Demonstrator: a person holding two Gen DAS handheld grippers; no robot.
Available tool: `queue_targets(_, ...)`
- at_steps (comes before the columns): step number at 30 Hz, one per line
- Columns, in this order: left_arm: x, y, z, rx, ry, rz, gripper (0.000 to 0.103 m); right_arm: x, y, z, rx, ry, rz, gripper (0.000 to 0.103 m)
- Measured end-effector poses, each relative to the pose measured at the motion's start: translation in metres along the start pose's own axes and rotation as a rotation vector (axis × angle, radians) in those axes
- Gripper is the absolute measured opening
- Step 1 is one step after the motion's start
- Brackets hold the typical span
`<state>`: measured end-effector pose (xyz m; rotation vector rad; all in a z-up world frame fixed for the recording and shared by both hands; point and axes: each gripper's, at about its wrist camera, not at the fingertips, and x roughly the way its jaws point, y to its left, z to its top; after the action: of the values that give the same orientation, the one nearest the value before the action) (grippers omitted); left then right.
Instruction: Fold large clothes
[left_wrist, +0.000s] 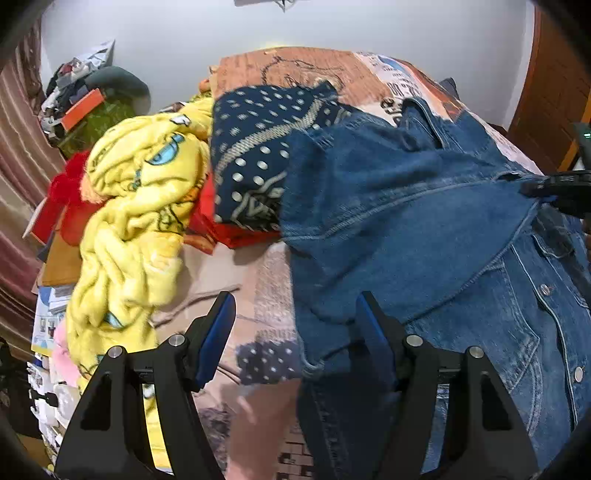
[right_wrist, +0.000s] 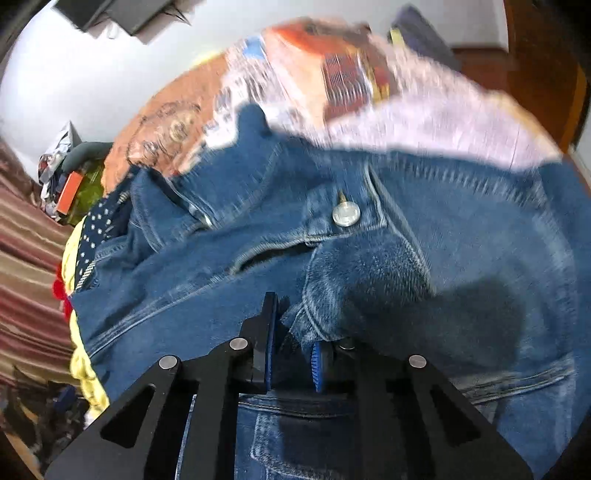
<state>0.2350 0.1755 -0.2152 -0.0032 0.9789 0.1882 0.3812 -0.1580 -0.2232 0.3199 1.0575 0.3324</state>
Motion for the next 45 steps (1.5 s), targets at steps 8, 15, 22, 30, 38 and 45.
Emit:
queue_targets(8, 0.019, 0.018, 0.028, -0.055, 0.000, 0.002, 0.067, -0.079, 0.025, -0.010, -0.153, -0.190, 0.007, 0.012)
queue_targets(15, 0.069, 0.002, 0.033, -0.057, 0.104, -0.008, 0.067, -0.065, -0.004, -0.022, -0.120, -0.127, -0.054, 0.012)
queue_targets(22, 0.082, 0.000, 0.024, -0.051, 0.110, 0.027, 0.076, -0.049, -0.038, -0.035, -0.017, -0.041, -0.023, 0.018)
queue_targets(30, 0.085, -0.002, 0.020, -0.013, 0.124, 0.049, 0.079, -0.070, -0.062, -0.040, -0.012, -0.064, -0.106, 0.043)
queue_targets(38, 0.054, -0.030, 0.015, 0.140, 0.091, 0.097, 0.079, -0.102, -0.074, -0.048, -0.042, -0.122, -0.221, 0.051)
queue_targets(45, 0.003, -0.059, 0.037, 0.176, -0.029, 0.013, 0.080, -0.147, -0.111, -0.047, 0.068, -0.187, -0.223, 0.065)
